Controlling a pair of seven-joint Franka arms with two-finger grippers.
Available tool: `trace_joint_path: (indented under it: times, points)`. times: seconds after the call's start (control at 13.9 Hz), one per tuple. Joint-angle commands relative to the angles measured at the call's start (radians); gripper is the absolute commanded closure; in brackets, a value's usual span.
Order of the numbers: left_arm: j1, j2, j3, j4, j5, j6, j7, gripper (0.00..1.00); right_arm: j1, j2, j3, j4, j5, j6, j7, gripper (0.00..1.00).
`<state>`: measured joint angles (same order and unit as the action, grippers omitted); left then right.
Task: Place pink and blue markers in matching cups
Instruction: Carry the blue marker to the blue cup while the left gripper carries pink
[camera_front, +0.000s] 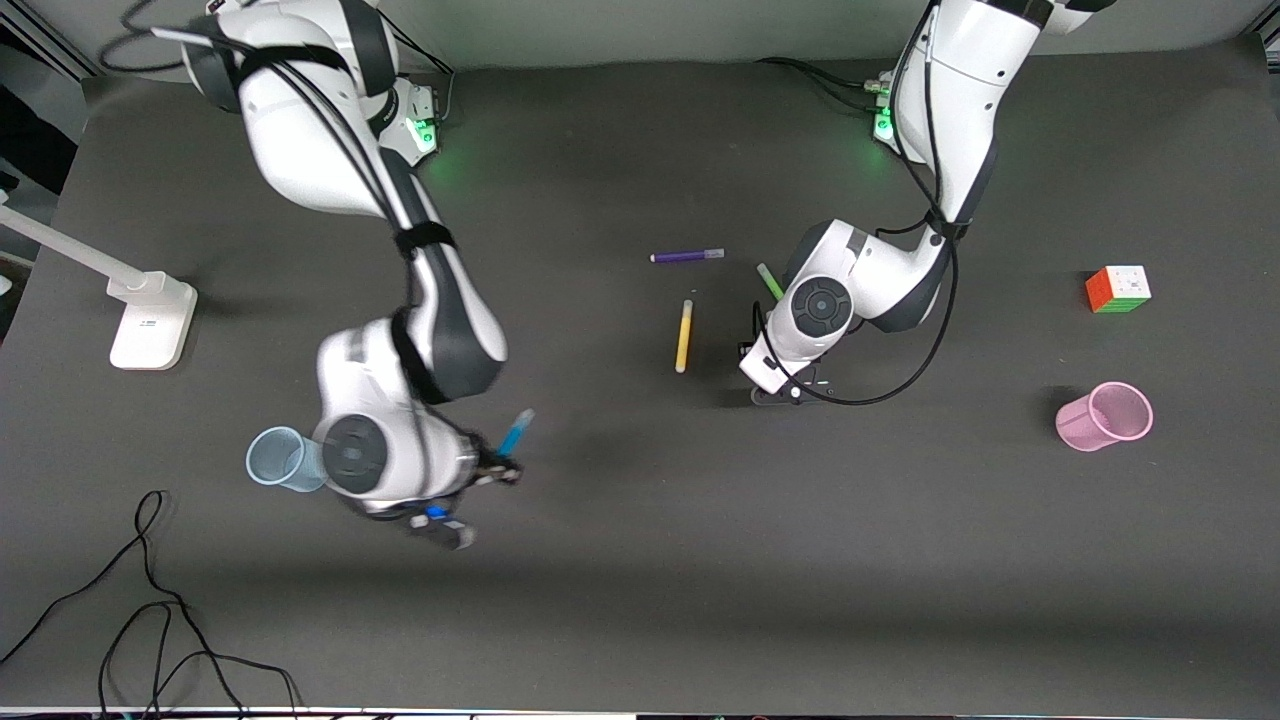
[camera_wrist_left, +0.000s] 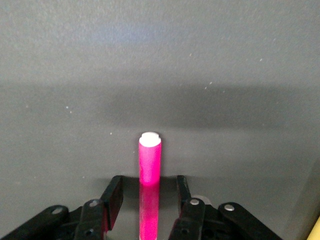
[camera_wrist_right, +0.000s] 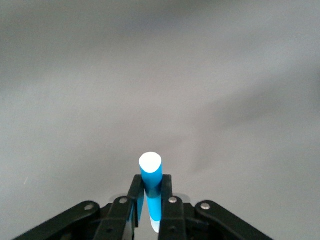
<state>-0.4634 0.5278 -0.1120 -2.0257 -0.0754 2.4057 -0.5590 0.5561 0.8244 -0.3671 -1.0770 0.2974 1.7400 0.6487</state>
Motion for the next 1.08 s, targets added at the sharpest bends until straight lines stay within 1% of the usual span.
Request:
trace_joint_path:
  times: [0.0, 0.14, 0.22, 0.29, 0.43, 0.5, 0.57, 0.65, 0.72, 0.79, 0.86, 0.93, 1.01]
  points:
    - [-0.017, -0.043, 0.009, -0.053, -0.012, -0.007, -0.019, 0.48, 0.016, -0.099, -0.091, -0.108, -0.134, -0.004, 0.020, 1.00]
    - [-0.017, -0.043, 0.008, -0.062, -0.012, -0.005, -0.018, 0.48, 0.015, -0.128, -0.148, -0.159, -0.217, 0.024, 0.012, 1.00]
    - [-0.017, -0.043, 0.008, -0.062, -0.012, -0.005, -0.018, 0.49, 0.013, -0.136, -0.179, -0.188, -0.249, 0.068, 0.012, 1.00]
    - [-0.017, -0.043, 0.008, -0.062, -0.012, -0.002, -0.018, 0.53, 0.015, -0.152, -0.203, -0.239, -0.267, 0.128, -0.004, 1.00]
    - [-0.040, -0.043, 0.009, -0.062, -0.012, 0.015, -0.019, 0.80, 0.018, -0.212, -0.255, -0.370, -0.273, 0.267, -0.066, 1.00]
    - [-0.041, -0.045, 0.009, -0.061, -0.012, 0.016, -0.021, 0.92, 0.019, -0.256, -0.269, -0.452, -0.273, 0.362, -0.079, 1.00]
    - [-0.041, -0.051, 0.009, -0.061, -0.012, 0.016, -0.021, 1.00, 0.019, -0.307, -0.279, -0.540, -0.274, 0.474, -0.087, 1.00]
    - [-0.040, -0.061, 0.009, -0.061, -0.012, 0.013, -0.021, 1.00, 0.021, -0.348, -0.282, -0.625, -0.282, 0.565, -0.090, 1.00]
    - [-0.035, -0.077, 0.009, -0.053, -0.012, -0.008, -0.019, 1.00, 0.019, -0.379, -0.282, -0.679, -0.314, 0.623, -0.092, 1.00]
    - [-0.029, -0.103, 0.012, -0.053, -0.012, -0.022, -0.010, 1.00, 0.018, -0.396, -0.285, -0.708, -0.340, 0.644, -0.090, 1.00]
    - [-0.027, -0.129, 0.021, -0.036, -0.009, -0.077, -0.002, 1.00, 0.019, -0.416, -0.285, -0.737, -0.346, 0.656, -0.090, 1.00]
    - [-0.017, -0.153, 0.029, 0.007, -0.001, -0.176, 0.002, 1.00, 0.022, -0.447, -0.288, -0.792, -0.348, 0.688, -0.092, 1.00]
    - [-0.003, -0.169, 0.032, 0.060, 0.009, -0.285, 0.007, 1.00, 0.037, -0.491, -0.289, -0.863, -0.368, 0.725, -0.092, 1.00]
